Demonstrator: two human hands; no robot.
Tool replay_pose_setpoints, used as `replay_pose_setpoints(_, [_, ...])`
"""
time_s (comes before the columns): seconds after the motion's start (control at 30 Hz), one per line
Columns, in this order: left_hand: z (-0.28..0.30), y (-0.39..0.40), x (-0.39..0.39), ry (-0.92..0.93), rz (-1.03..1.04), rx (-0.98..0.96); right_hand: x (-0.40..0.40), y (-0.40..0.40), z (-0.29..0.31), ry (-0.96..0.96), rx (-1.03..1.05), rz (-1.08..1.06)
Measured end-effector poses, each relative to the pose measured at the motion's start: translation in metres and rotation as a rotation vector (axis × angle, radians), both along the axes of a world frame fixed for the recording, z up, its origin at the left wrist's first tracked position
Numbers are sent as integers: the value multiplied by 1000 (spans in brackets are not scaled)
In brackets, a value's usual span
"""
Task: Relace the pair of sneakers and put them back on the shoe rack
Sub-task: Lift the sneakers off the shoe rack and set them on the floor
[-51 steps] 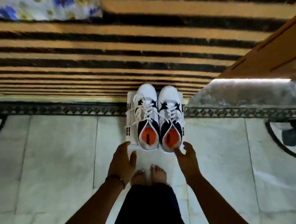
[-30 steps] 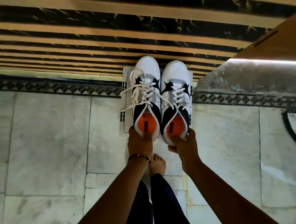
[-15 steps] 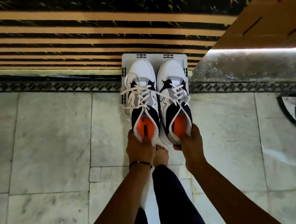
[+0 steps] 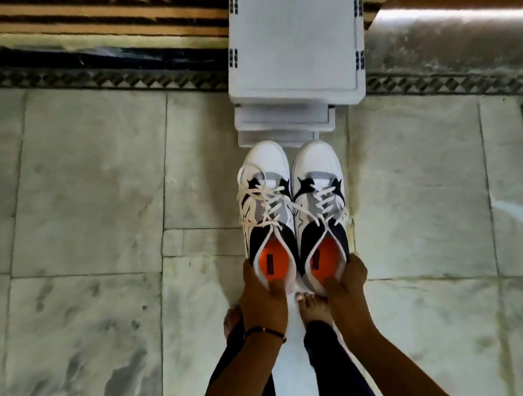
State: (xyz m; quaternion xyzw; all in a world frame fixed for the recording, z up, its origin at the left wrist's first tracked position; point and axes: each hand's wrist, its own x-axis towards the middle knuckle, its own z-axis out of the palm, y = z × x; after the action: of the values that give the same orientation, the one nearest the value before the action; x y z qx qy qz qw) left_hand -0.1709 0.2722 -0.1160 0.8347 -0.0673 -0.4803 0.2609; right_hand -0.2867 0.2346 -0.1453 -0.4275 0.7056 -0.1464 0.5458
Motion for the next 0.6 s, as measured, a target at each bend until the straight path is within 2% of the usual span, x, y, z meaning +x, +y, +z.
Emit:
replay_pose_setpoints(0.13, [-86,10,-12,1,-20,77,-10,10,-85,-34,133,-6])
replay_pose_setpoints(0.27, [-182,-9,-5,21,-28,83,-5,-15,-173,-22,143,8])
replay_pose_setpoints(0.4, [-250,-33,3,-50,-90,2,2,-36,-237,-38,64,82])
replay_pose_setpoints(0.5, [-274,-44,8,-94,-164,-6,-1,-46,-262,-33,-37,150])
replay_pose_setpoints(0.6, [-287,-52,12,-134,-371,31,-17,-48,-275,-118,-190,246])
